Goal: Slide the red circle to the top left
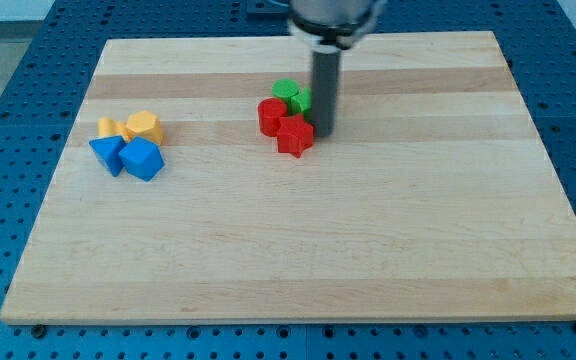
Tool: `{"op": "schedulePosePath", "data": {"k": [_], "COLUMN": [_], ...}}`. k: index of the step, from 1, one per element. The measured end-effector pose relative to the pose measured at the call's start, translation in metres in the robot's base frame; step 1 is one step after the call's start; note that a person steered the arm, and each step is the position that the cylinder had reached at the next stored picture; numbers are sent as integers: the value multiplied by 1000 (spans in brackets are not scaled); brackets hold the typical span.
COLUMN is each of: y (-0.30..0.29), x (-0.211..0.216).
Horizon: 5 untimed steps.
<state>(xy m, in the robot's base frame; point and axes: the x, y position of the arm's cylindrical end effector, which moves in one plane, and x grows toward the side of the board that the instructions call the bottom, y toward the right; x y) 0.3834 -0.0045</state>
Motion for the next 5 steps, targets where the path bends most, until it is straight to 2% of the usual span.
{"op": "schedulePosePath", "data": {"k": [1, 3, 5], "y": [-60, -57, -58], "x": [13, -12, -18]}}
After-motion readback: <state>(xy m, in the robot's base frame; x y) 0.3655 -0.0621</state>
